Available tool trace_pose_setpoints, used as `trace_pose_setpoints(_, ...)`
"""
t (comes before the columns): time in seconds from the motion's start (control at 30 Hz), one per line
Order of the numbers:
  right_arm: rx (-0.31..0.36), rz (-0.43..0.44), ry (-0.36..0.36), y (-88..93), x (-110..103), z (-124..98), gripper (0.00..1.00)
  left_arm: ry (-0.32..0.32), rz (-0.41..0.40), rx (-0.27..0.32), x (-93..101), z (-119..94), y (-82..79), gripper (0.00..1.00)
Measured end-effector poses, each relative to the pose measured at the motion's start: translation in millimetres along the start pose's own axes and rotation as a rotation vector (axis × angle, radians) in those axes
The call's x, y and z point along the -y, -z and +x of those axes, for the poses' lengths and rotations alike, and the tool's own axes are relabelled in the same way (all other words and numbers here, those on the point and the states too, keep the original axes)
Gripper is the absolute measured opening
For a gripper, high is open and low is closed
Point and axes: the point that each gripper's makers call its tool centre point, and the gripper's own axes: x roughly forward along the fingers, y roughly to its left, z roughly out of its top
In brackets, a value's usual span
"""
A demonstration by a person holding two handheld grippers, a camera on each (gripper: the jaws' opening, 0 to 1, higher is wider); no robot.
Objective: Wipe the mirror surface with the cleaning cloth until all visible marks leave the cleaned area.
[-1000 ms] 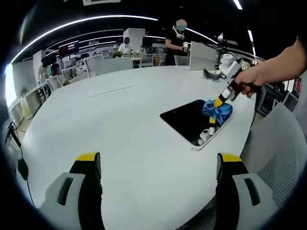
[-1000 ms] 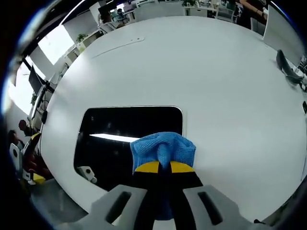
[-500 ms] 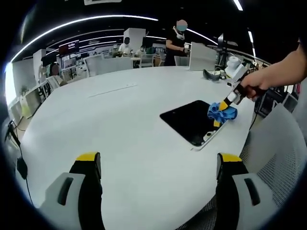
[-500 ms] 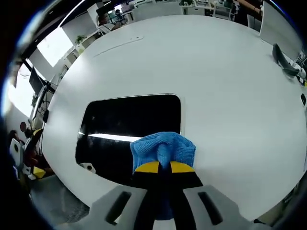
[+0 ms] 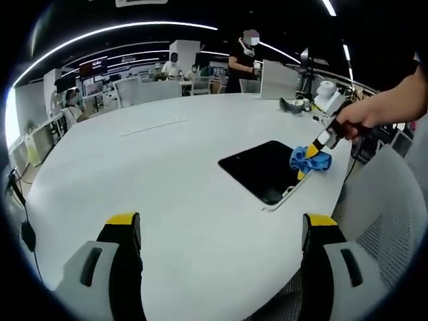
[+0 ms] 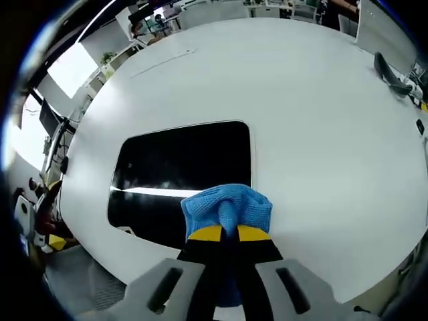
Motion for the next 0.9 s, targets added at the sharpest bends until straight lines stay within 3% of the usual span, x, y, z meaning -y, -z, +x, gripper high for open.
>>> trace_pose_setpoints(0.43, -0.015, 0.034, 0.004, 1.7, -1.8, -0.9, 0.01, 0.031, -0.009, -0.027, 7.4, 2.6, 5.0, 0.99)
trace_pose_setpoints(0.67, 0.0, 0.012, -0.003, 1.2, -1.3, -0.8, 0.01, -0.008, 0.008, -0.01, -1.2, 0.4, 1.7, 0.99)
trace_pose_setpoints(0.9, -0.013, 0.03, -0.004, 1.0, -1.2, -1.2, 0.0, 0.011, 0.004, -0.011, 2.7, 1.5, 1.7, 0.99)
